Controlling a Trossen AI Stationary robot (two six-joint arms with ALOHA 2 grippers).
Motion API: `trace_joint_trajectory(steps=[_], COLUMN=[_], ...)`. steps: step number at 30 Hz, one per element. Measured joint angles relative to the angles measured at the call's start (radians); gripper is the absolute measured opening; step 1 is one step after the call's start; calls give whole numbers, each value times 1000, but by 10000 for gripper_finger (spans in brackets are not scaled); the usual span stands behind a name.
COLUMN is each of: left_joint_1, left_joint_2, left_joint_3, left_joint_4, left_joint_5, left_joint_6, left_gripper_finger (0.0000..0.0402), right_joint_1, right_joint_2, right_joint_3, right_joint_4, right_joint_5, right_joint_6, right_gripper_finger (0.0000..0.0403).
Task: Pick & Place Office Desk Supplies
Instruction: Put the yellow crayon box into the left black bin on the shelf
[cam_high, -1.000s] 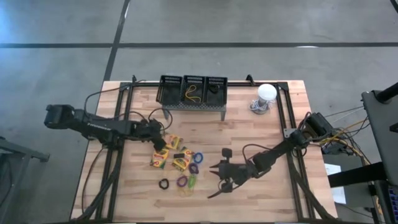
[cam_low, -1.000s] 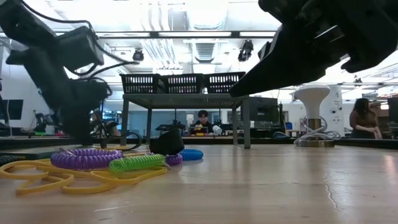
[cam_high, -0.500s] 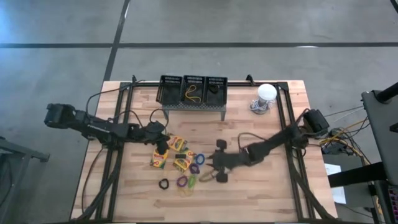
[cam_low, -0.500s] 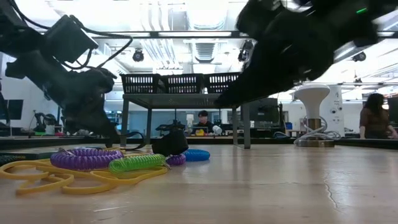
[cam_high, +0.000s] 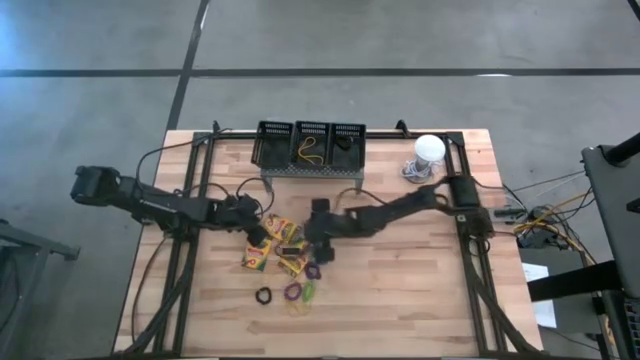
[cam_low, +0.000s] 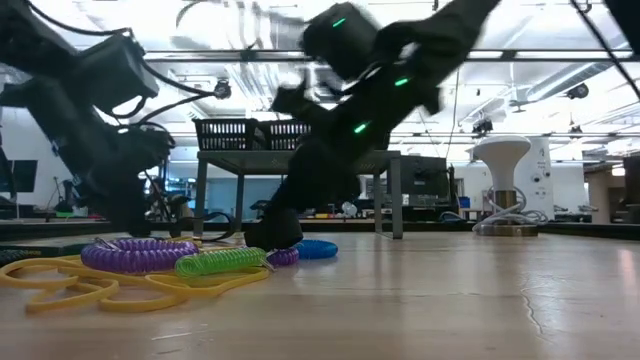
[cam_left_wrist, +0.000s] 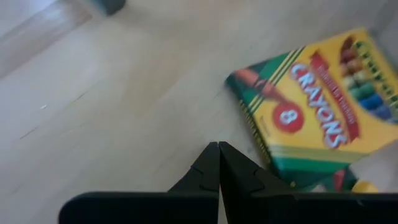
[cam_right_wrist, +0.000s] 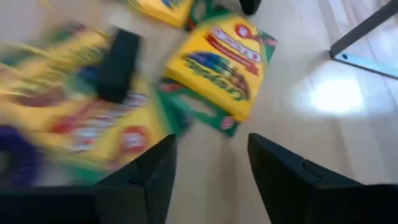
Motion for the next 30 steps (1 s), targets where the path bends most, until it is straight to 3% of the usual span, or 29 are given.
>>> trace_joint_trajectory(steps=[6, 12, 21, 30], left_joint_1=[-14, -24, -61, -69], left_joint_2=[5, 9, 21, 27], left_joint_3=[-89, -161, -175, -177], left_joint_4=[229, 403, 441, 477], left_joint_5=[0, 17, 7, 29], left_joint_6=[6, 7, 0, -15], left_gripper_finger=[4, 4, 4, 4], right_joint_1=[-49, -45, -28, -25], right_joint_2=[99, 162, 221, 167], right_joint_3=[229, 327, 395, 404], right_joint_4=[-278, -307, -306, -312], right_joint_5=[1, -5, 26, 11], right_joint_6=[-123, -253, -265, -160], right_gripper_finger=[224, 237, 236, 229])
